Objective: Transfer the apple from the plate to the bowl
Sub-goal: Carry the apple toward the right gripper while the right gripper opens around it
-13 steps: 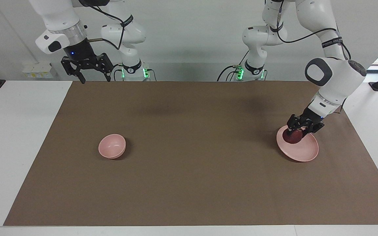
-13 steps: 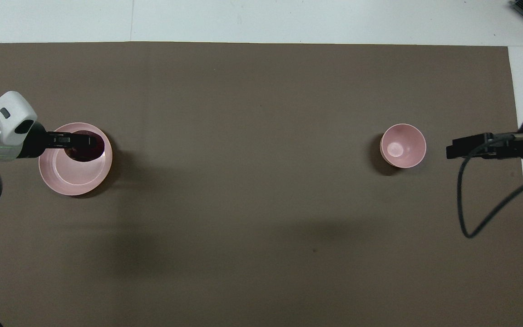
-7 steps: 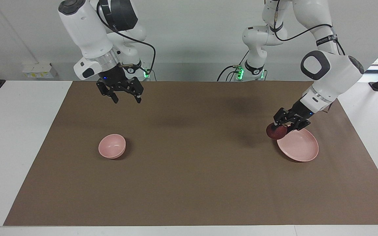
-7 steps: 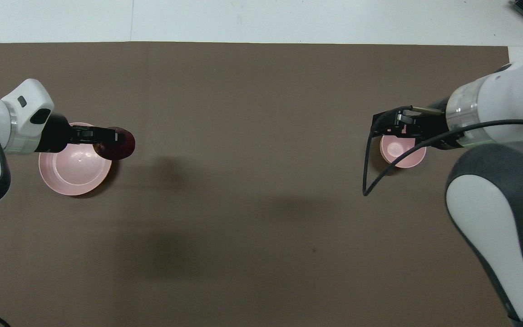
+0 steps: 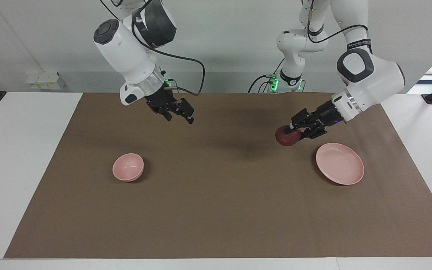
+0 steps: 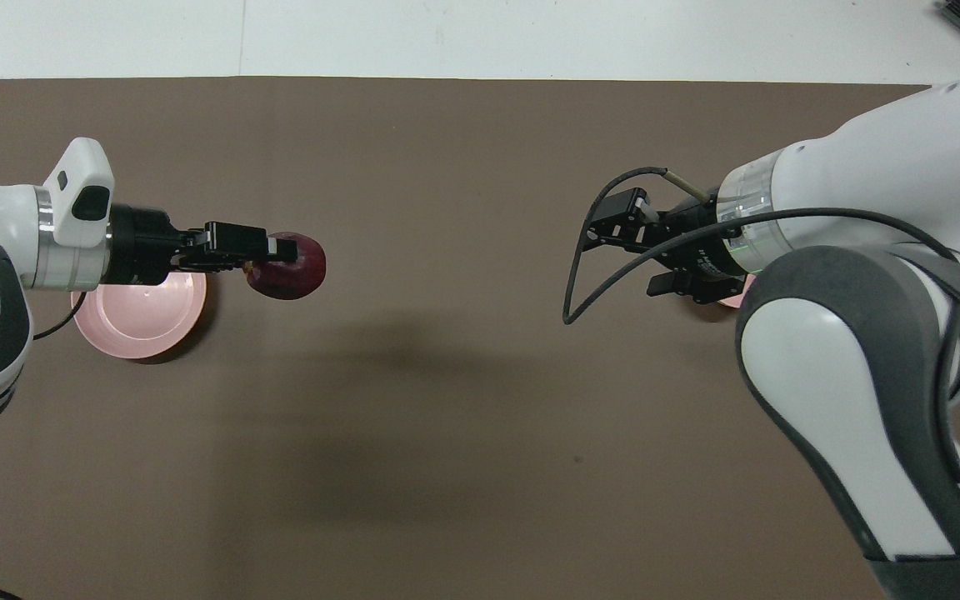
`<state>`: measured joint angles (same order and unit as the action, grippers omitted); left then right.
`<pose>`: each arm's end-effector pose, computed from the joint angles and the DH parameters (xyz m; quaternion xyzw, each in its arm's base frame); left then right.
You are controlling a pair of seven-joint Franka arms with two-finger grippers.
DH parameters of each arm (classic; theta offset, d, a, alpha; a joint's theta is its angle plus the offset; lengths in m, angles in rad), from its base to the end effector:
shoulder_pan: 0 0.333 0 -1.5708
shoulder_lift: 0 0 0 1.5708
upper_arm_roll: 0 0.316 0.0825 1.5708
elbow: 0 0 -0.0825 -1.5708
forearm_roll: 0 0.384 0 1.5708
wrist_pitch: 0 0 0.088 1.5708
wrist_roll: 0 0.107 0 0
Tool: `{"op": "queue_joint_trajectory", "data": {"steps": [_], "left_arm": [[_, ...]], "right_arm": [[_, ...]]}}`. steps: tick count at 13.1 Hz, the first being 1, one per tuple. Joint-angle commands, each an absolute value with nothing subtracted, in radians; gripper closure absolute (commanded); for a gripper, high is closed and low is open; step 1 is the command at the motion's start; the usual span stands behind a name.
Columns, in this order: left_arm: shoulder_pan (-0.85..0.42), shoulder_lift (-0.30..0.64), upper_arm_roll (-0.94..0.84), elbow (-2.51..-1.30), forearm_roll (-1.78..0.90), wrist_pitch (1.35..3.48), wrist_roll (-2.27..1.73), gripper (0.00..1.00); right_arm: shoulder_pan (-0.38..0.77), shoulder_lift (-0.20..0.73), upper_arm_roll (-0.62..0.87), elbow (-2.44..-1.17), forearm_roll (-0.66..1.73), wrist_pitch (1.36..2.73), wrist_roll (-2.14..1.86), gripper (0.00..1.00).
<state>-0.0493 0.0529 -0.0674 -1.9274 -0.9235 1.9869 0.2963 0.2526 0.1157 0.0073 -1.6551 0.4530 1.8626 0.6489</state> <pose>0.5730 -0.1166 0.4835 0.9122 -0.0085 0.0394 0.4078 0.5810 0.1892 0.5511 -0.9444 0.2418 0.0556 0.2157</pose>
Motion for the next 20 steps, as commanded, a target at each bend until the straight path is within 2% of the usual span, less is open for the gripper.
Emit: {"op": "queue_joint_trajectory", "data": {"steps": [1,7,10,15,20], "left_arm": [[-0.055,0.035,-0.08,-1.933,-1.04,1.971,0.281,1.0],[-0.055,0.002,-0.172,-1.959,-1.239,2.066,0.282,1.0],[-0.075,-0.008,-0.224,-1.973,-1.319,2.155,0.288,1.0],[-0.113,-0.008,-0.282,-1.973,-1.362,2.284,0.287,1.0],[-0.13,-0.014,-0.29,-1.971,-1.362,2.324,0.282,1.0]], "right_arm": [[0.25,0.126,0.008,-1.667,0.57,1.89,0.76,0.0],[0.27,0.152,0.008,-1.666,0.901,1.959,1.015,0.0],[0.297,0.153,0.008,-1.664,1.017,2.049,1.104,0.0],[0.362,0.176,0.008,-1.657,1.078,2.144,1.184,0.0],[0.371,0.179,0.008,-1.669,1.04,2.128,1.172,0.0]]}}
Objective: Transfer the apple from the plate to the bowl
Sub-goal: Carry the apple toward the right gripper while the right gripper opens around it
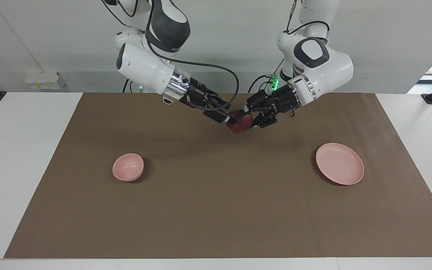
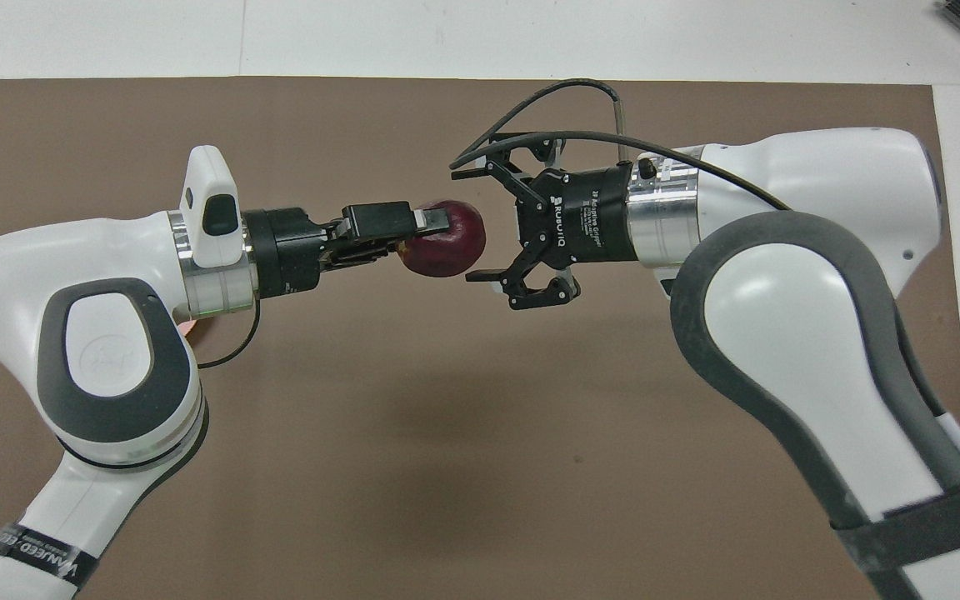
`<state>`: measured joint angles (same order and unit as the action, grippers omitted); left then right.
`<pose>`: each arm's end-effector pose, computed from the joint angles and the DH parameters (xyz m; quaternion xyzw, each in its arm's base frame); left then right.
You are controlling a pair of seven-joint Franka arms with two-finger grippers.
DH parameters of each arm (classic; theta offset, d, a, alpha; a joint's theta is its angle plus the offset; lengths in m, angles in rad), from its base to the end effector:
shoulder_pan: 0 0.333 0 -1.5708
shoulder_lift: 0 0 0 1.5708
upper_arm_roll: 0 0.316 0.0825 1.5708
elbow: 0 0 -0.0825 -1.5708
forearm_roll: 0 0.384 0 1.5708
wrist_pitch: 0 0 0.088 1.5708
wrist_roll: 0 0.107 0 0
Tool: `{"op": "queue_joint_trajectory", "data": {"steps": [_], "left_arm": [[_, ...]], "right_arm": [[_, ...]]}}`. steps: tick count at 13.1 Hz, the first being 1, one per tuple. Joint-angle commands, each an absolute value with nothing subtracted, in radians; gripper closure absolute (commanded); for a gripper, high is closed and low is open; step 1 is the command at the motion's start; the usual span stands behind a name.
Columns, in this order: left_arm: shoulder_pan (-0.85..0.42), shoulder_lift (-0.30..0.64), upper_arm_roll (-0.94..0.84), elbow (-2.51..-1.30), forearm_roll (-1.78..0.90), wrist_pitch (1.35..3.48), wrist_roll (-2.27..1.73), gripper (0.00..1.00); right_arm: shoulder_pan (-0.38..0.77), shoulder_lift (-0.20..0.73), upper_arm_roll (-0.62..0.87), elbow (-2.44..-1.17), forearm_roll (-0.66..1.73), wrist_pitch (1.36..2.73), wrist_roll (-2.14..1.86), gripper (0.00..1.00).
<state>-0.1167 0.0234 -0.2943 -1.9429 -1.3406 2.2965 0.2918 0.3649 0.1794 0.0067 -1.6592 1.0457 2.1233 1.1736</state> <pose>0.5423 -0.2579 0.5186 0.8378 0.0449 0.0963 0.5356 0.5918 0.2720 0.5508 -0.7116 0.5181 0.2320 0.4140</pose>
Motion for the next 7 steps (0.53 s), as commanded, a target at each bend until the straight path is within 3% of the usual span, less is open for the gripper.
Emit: {"op": "queue_joint_trajectory", "data": {"steps": [1,7], "left_arm": [[-0.13,-0.014,-0.29,-1.971,-1.364,2.322,0.282,1.0],[-0.13,-0.032,-0.288,-1.974,-1.362,2.309,0.272,1.0]], "right_arm": [[0.385,0.181,0.008,-1.674,1.025,2.128,1.172,0.0],[0.387,0.186,0.008,-1.694,0.996,2.132,1.173,0.0]]}}
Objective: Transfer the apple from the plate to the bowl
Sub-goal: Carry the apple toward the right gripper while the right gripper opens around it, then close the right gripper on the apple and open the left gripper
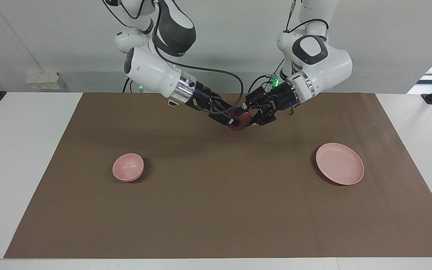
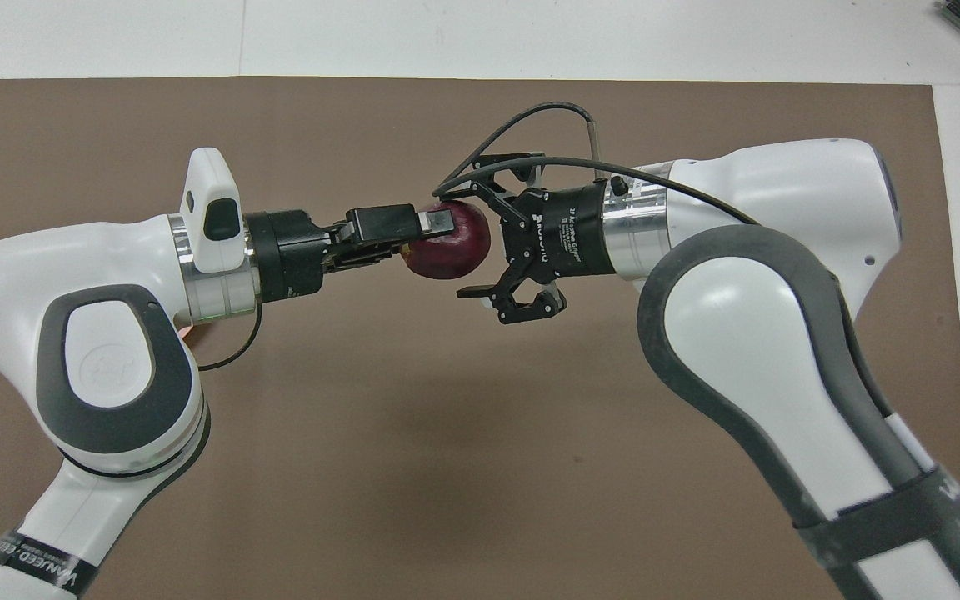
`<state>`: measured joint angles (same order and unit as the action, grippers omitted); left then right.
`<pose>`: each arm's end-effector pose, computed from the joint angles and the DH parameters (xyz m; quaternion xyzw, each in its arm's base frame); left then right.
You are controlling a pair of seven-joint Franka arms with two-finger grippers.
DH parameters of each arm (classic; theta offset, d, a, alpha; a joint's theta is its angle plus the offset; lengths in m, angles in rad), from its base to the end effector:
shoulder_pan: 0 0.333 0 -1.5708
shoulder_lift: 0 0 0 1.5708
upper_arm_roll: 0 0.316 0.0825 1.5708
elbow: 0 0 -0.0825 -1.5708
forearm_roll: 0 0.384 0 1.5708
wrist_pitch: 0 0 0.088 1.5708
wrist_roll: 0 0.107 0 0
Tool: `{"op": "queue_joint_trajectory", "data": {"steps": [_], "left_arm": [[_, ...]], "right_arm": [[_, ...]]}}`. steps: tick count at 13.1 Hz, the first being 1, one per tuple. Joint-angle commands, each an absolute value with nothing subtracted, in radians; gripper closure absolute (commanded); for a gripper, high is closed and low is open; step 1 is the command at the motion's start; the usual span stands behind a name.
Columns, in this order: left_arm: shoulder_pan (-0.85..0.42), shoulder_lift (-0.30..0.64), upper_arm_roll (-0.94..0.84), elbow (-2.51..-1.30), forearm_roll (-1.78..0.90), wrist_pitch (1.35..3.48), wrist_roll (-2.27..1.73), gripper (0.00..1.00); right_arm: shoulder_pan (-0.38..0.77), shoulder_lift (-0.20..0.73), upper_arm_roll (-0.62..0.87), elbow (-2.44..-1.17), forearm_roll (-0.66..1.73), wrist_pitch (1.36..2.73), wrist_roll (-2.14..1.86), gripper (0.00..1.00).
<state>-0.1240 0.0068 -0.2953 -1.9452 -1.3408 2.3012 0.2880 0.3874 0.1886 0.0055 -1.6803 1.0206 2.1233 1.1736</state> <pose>0.5372 -0.2614 0.5270 0.8369 0.0405 0.1009 0.5364 0.5859 0.2840 0.5331 -0.7235 0.5157 0.2359 0.3936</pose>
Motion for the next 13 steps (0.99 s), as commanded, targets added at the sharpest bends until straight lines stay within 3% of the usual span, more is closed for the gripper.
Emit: {"op": "queue_joint_trajectory", "data": {"steps": [1,5,6,7,8,13], "left_arm": [[-0.13,-0.035,-0.29,-1.974,-1.362,2.307,0.267,1.0],[-0.132,-0.044,-0.29,-1.98,-1.362,2.307,0.264,1.0],[-0.132,-0.043,-0.29,-1.98,-1.362,2.307,0.264,1.0],[-0.132,-0.044,-0.29,-1.98,-1.362,2.307,0.264,1.0],[-0.132,-0.043,-0.29,-1.98,-1.362,2.307,0.261,1.0],[-0.13,-0.043,-0.287,-1.979,-1.359,2.296,0.262,0.99]], "right_arm": [[0.388,0.193,0.008,-1.694,0.991,2.132,1.173,0.0],[0.391,0.195,0.008,-1.69,0.989,2.138,1.177,0.0],[0.4,0.195,0.008,-1.689,0.989,2.138,1.174,0.34],[0.402,0.196,0.008,-1.686,0.989,2.14,1.172,0.8],[0.403,0.196,0.008,-1.683,0.989,2.141,1.18,1.0],[0.4,0.199,0.008,-1.681,0.988,2.138,1.158,1.0]]}}
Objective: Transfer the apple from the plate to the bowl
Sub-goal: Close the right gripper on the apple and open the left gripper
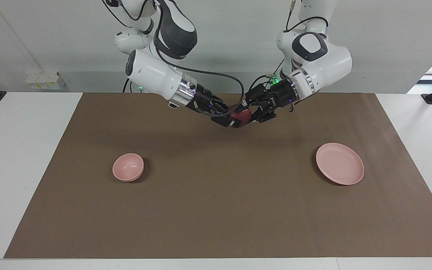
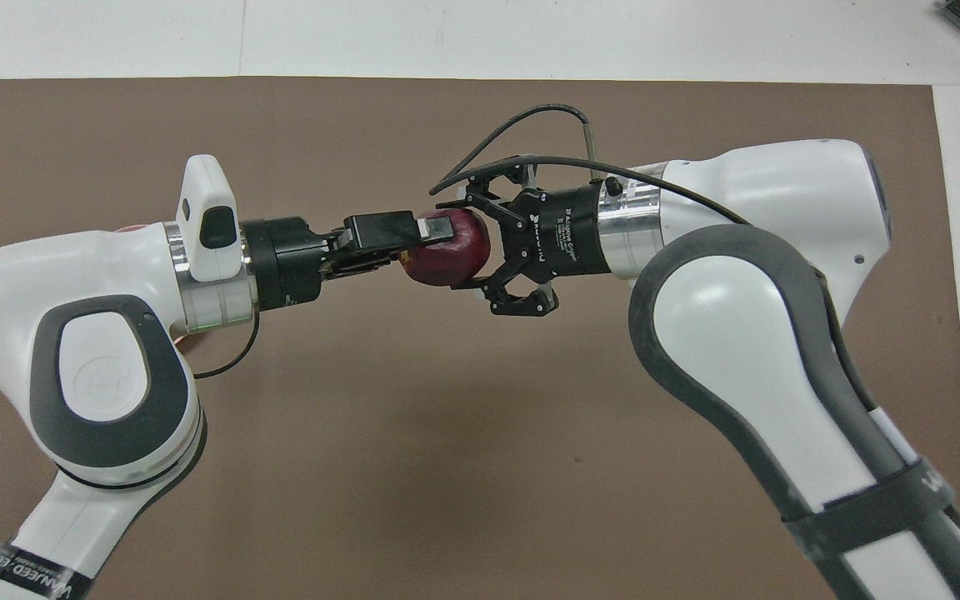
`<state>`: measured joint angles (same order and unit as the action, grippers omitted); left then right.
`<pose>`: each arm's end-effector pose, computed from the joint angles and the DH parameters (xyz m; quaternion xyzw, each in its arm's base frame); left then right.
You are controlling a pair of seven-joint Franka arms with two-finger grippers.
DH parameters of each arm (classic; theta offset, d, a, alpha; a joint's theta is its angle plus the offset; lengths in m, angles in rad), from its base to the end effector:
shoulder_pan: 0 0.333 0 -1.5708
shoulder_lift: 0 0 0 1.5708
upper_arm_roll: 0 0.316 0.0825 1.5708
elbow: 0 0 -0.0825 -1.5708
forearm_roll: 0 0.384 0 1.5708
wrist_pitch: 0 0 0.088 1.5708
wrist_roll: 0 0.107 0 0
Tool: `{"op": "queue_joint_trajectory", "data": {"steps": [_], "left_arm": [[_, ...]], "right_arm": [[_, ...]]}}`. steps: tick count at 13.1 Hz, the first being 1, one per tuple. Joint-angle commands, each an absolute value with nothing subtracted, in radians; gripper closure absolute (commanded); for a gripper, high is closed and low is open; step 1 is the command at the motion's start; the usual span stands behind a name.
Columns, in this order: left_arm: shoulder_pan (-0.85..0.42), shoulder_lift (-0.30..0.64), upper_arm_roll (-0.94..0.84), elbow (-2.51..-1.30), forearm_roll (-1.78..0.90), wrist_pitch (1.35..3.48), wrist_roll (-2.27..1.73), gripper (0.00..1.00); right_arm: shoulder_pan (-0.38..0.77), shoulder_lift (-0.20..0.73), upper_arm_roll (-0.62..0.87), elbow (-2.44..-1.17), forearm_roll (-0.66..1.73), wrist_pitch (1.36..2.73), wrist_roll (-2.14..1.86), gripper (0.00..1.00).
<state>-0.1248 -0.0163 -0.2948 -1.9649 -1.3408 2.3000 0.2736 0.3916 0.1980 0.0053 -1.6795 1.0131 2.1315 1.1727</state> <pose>0.5303 -0.2601 0.5298 0.8378 0.0445 0.0987 0.5352 0.5874 0.2862 0.5276 -0.7256 0.5168 0.2331 0.3900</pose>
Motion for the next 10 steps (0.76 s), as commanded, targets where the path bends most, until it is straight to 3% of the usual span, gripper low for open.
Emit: {"op": "queue_joint_trajectory", "data": {"steps": [1,2,3,4,5,6,10], "left_arm": [[-0.13,-0.043,-0.287,-1.979,-1.359,2.296,0.261,0.78],[-0.13,-0.043,-0.287,-1.979,-1.355,2.296,0.262,0.66],[-0.127,-0.043,-0.285,-1.977,-1.35,2.281,0.262,0.61],[-0.12,-0.04,-0.285,-1.974,-1.35,2.263,0.259,0.45],[-0.118,-0.04,-0.285,-1.974,-1.35,2.261,0.258,0.18],[-0.123,-0.038,-0.285,-1.971,-1.35,2.275,0.256,0.0],[-0.114,-0.037,-0.281,-1.971,-1.341,2.264,0.252,0.0]], "right_arm": [[0.4,0.199,0.008,-1.681,0.988,2.137,1.152,1.0],[0.399,0.199,0.008,-1.681,0.988,2.137,1.151,1.0],[0.397,0.199,0.008,-1.68,0.988,2.134,1.143,1.0],[0.393,0.199,0.008,-1.68,0.986,2.129,1.128,1.0],[0.388,0.199,0.008,-1.68,0.986,2.125,1.117,1.0],[0.385,0.198,0.008,-1.68,0.98,2.122,1.114,1.0],[0.382,0.193,0.003,-1.68,0.928,2.103,1.114,1.0]]}}
